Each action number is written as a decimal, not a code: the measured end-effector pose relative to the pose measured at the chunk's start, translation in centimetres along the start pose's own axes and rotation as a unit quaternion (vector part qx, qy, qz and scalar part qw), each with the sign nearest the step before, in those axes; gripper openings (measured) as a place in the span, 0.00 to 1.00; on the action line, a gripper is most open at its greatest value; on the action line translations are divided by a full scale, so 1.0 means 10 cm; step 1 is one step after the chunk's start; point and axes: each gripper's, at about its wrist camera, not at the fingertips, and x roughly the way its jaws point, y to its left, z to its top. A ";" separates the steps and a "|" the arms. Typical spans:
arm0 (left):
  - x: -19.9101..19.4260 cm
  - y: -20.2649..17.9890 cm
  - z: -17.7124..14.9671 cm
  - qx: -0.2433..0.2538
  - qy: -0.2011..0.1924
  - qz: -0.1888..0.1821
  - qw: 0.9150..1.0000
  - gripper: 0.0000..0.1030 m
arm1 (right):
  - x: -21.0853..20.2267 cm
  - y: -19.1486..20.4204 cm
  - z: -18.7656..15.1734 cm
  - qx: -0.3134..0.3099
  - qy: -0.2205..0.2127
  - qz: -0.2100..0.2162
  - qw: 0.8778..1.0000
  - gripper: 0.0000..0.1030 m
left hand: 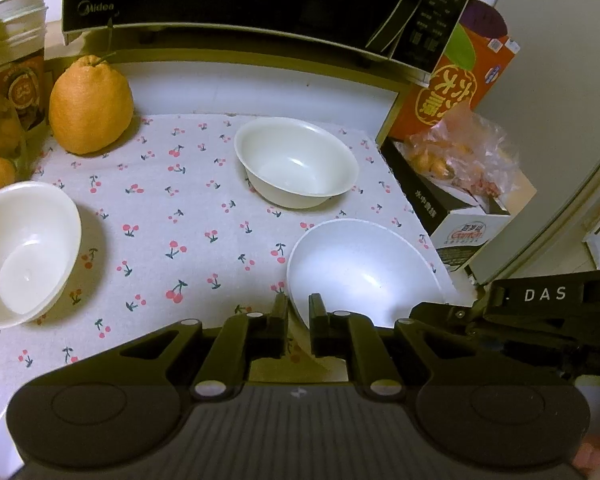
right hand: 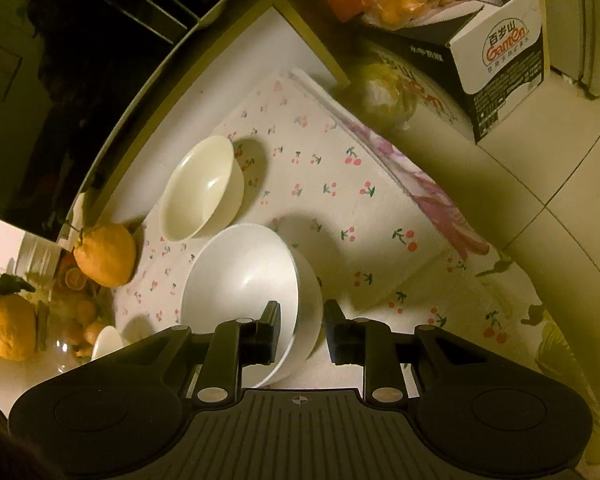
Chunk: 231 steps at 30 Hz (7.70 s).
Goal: Organize plates and bowls
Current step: 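Lift the white bowl with both grippers and carry it across the tablecloth, then lower the bowl onto the tablecloth and open both grippers, then move both grippers to the white bowl by the glass jar and close on its rim, then lift the bowl with both grippers and lower it into the placed bowl, then open both grippers to release the nested bowl, then move both grippers to the nested bowls and close on their rim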
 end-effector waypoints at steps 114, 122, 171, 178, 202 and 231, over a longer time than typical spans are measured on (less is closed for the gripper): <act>-0.83 1.73 -0.05 -0.151 -0.116 0.079 0.979 0.07 | 0.80 1.85 -0.81 -0.152 -0.003 0.101 0.983 0.21; -0.95 1.59 -0.06 -0.146 -0.117 0.059 0.981 0.07 | 0.57 1.76 -0.77 -0.145 -0.003 0.096 0.985 0.21; -0.36 0.11 -0.12 -0.101 -0.077 -0.003 0.992 0.08 | -0.28 0.40 -0.04 -0.049 -0.095 0.036 0.994 0.22; -0.21 0.05 -0.15 -0.082 -0.076 0.018 0.994 0.08 | -0.13 0.35 0.01 -0.069 -0.090 0.006 0.994 0.22; -0.13 0.05 -0.14 -0.059 -0.060 0.017 0.996 0.22 | -0.07 0.32 0.04 -0.085 -0.087 -0.025 0.992 0.29; -0.43 0.21 0.38 0.008 -0.020 0.046 0.999 0.98 | -0.12 0.56 0.33 -0.085 -0.095 0.003 0.992 0.85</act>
